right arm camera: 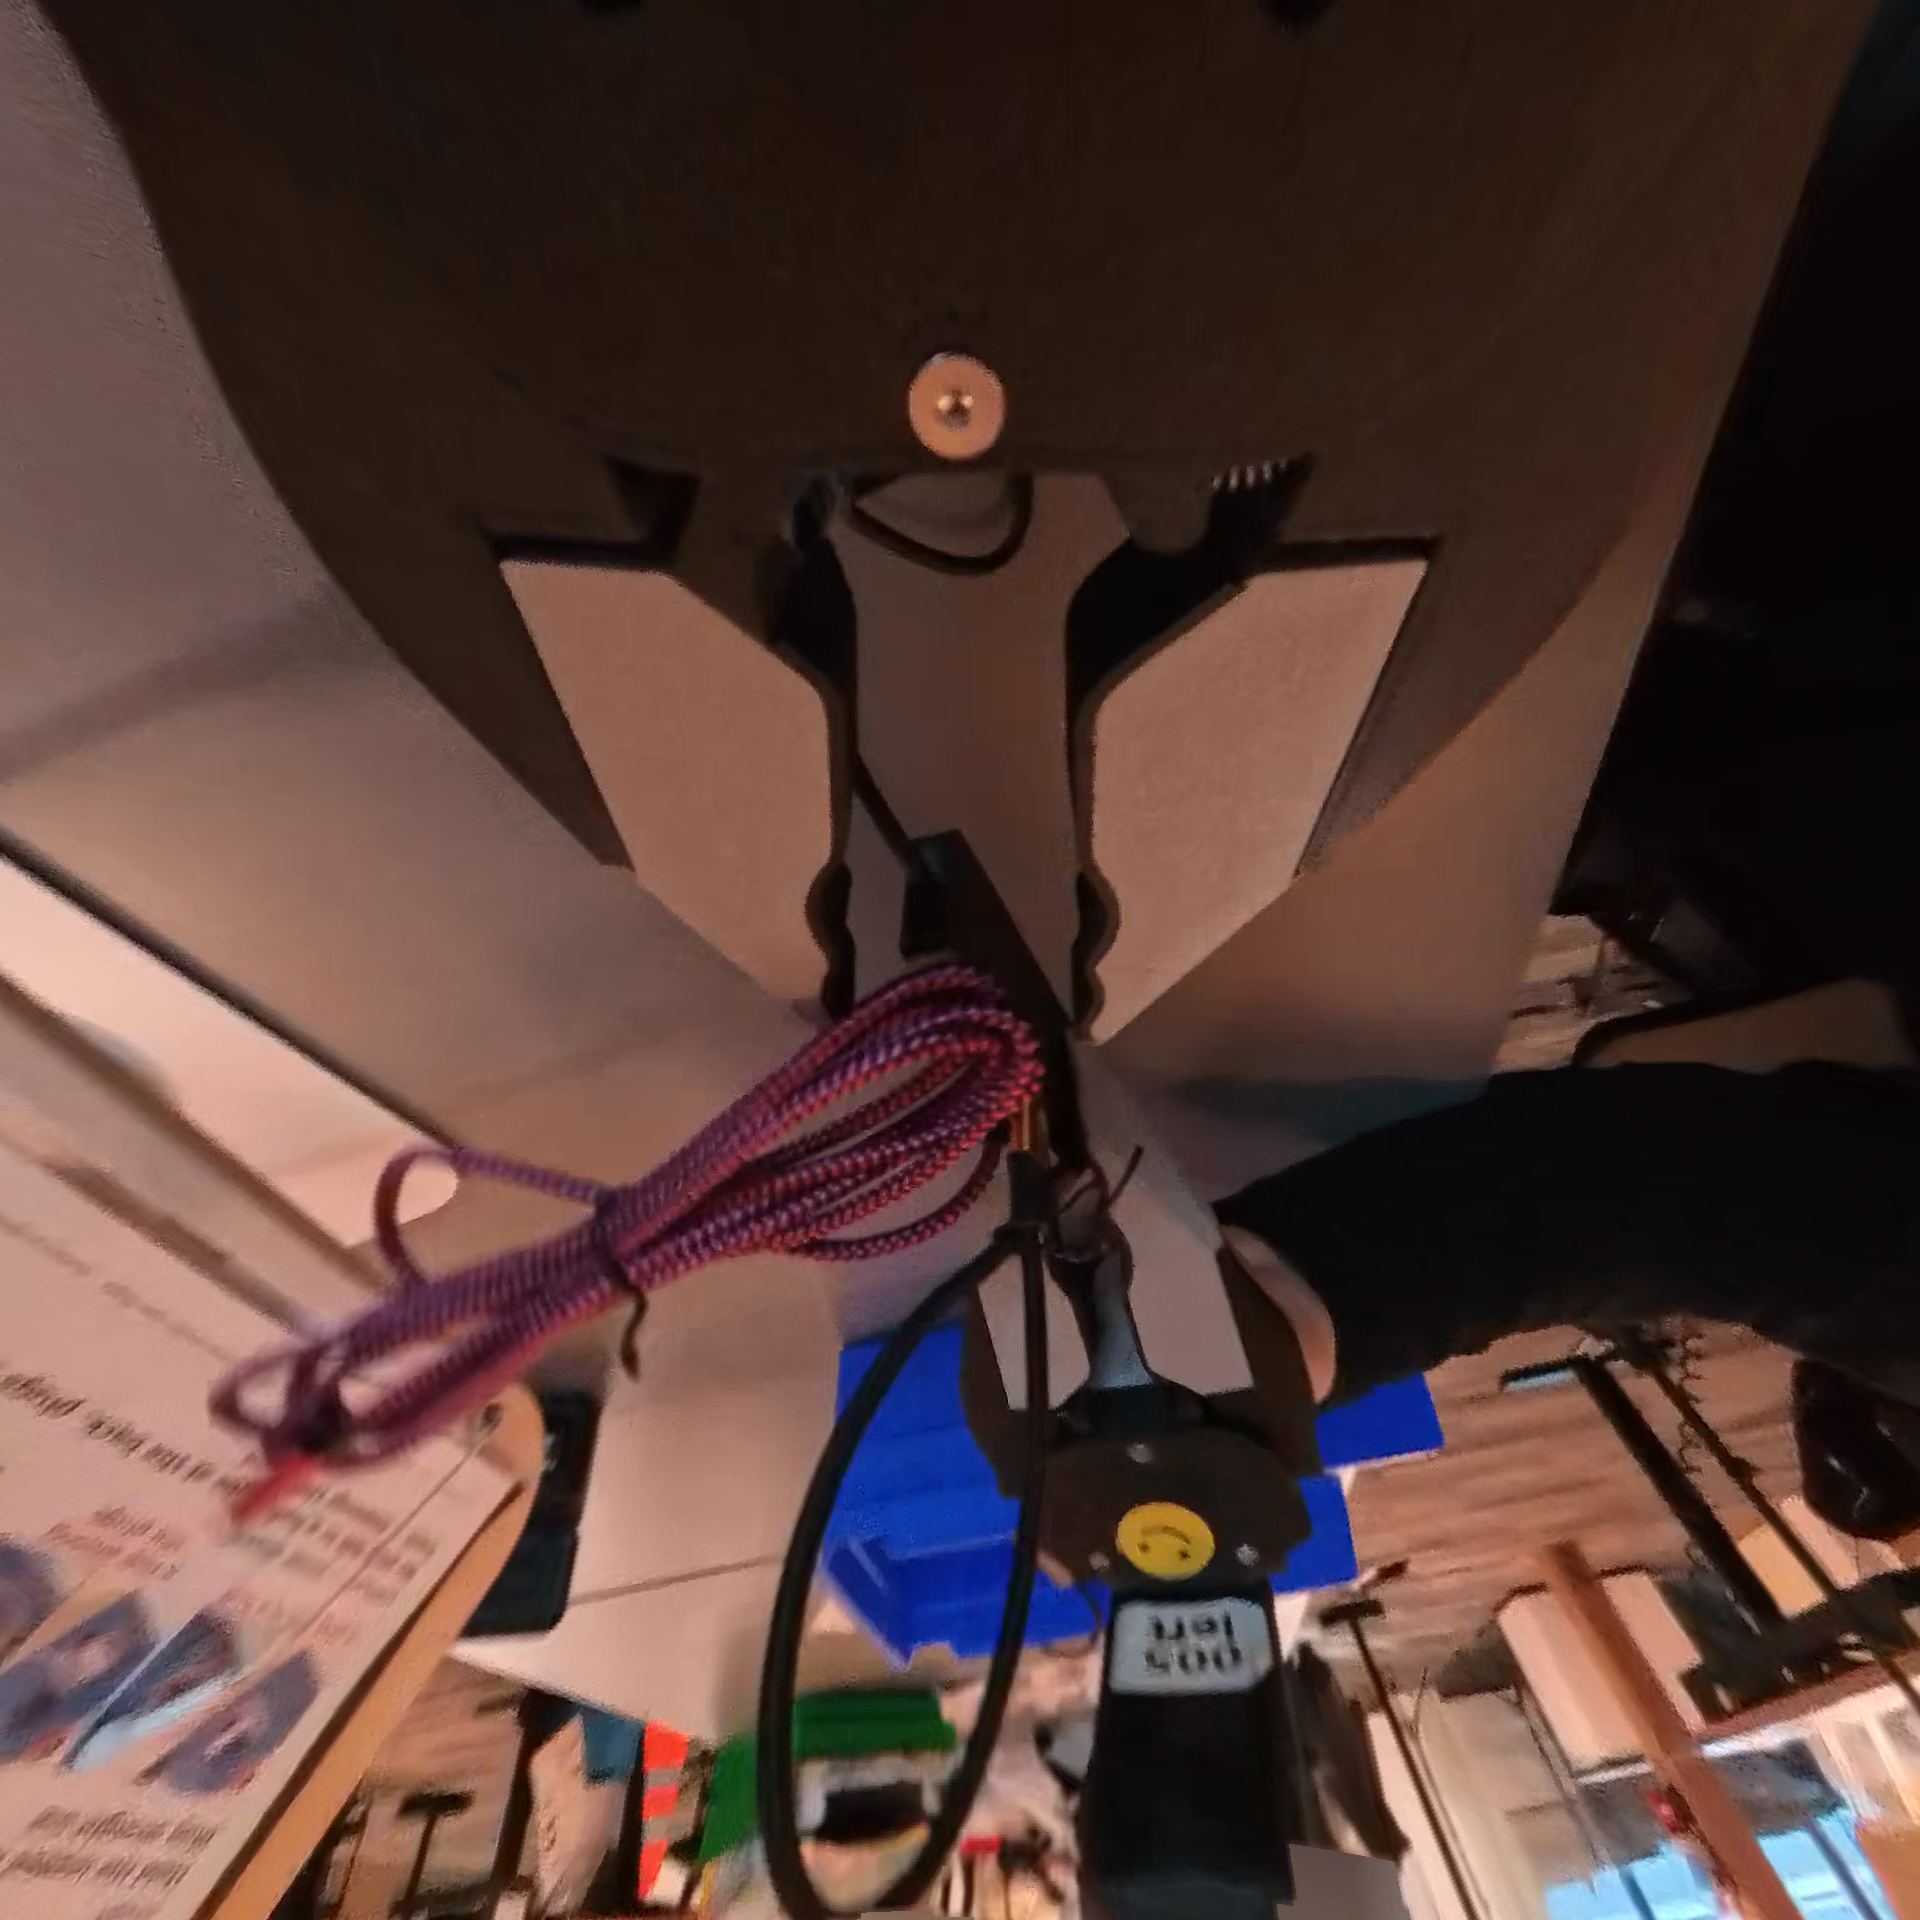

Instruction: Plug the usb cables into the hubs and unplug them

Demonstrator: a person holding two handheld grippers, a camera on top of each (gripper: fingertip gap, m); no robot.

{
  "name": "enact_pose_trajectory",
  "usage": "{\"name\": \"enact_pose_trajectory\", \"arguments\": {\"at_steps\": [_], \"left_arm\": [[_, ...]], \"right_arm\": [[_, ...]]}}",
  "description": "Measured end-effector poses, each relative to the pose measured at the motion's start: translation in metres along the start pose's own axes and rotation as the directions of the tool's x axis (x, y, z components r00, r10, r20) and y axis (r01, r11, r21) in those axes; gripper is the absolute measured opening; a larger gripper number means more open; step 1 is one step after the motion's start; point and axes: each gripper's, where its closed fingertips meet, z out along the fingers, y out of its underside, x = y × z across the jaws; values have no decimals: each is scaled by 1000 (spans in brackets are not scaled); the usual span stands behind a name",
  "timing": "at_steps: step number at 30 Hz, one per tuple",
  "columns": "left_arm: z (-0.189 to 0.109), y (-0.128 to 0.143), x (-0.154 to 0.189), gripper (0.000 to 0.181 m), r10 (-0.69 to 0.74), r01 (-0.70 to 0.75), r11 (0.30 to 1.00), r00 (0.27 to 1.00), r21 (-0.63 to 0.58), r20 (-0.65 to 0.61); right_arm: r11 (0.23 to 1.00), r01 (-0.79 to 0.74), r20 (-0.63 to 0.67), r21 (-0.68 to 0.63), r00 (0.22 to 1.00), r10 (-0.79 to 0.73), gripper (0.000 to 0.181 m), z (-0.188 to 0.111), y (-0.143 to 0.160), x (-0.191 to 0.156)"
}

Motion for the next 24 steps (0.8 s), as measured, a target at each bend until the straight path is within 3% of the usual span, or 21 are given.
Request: {"name": "enact_pose_trajectory", "arguments": {"at_steps": [2, 3, 7, 12, 17, 21, 24], "left_arm": [[1, 1, 2, 9, 30, -30, 999, 1000, -16, 3], [2, 3, 2, 9, 35, -34, 999, 999, -26, 12], [4, 6, 6, 10, 49, -49, 998, 999, -51, -8], [9, 14, 6, 10, 67, -67, 994, 998, -91, -8], [14, 4, 14, 12, -20, 19, 1000, 997, -17, -73], [17, 19, -1, 9, -61, 61, 994, 998, -87, 0], [13, 14, -1, 9, -148, 147, 989, 988, -36, -41]], "right_arm": [[999, 9, 7, -42, 1000, -8, 34, 7, 7, -2], [998, 24, 30, -53, 999, -23, 18, 11, 10, -7], [995, 51, 34, -86, 998, -48, 8, 21, 16, -12], [992, 30, 53, -122, 998, -24, 6, 25, 23, -12], [994, -72, 145, -78, 986, 83, 5, 28, 20, -19], [988, -115, 99, -100, 987, 125, 5, 37, 30, -10], [982, -187, 116, -37, 975, 190, 4, 38, 21, -8]]}}
